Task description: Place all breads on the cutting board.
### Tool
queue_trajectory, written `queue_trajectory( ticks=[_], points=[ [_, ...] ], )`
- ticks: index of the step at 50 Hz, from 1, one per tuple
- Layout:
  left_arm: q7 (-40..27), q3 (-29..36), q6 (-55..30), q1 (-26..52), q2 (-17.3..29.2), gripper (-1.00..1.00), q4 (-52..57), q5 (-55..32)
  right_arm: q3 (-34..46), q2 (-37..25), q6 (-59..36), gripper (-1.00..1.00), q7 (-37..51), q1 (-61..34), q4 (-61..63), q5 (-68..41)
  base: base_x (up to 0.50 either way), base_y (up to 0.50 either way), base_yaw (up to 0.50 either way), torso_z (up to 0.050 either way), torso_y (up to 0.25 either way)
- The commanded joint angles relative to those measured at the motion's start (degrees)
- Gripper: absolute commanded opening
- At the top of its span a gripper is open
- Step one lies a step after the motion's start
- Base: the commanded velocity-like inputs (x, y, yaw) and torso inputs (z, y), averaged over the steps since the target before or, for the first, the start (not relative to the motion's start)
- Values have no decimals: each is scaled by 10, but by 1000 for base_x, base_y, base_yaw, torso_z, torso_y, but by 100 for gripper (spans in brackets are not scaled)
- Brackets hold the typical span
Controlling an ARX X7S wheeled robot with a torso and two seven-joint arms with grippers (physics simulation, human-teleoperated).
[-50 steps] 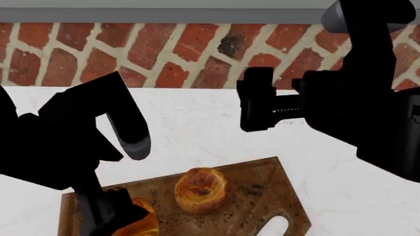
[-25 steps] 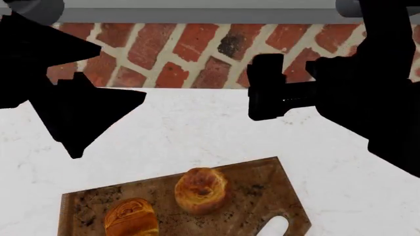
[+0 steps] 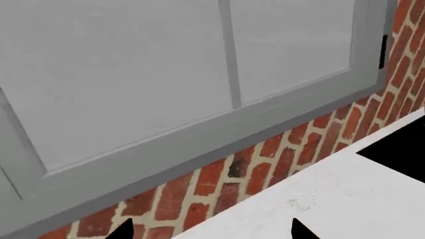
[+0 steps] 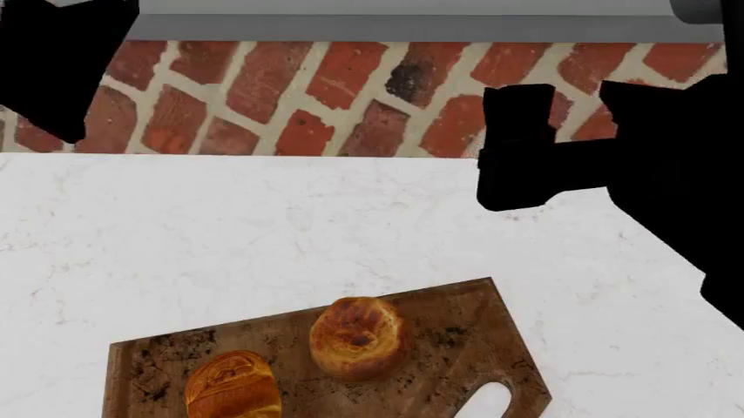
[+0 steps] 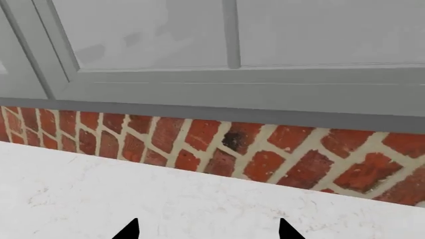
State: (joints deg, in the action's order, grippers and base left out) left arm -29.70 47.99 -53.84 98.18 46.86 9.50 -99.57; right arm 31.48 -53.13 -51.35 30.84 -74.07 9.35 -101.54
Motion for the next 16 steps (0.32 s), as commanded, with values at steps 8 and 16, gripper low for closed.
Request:
queue_trajectory(
  ticks=[8, 16],
  points=[
    [-113, -36, 72, -42, 58, 100, 26, 10, -21, -33, 22, 100, 45, 10, 81, 23, 0, 0, 0, 0, 0],
    [-131, -50, 90, -53, 79, 100, 46, 3, -35, -53, 37, 100, 65, 25, 117, 13, 0, 0, 0, 0, 0]
  ],
)
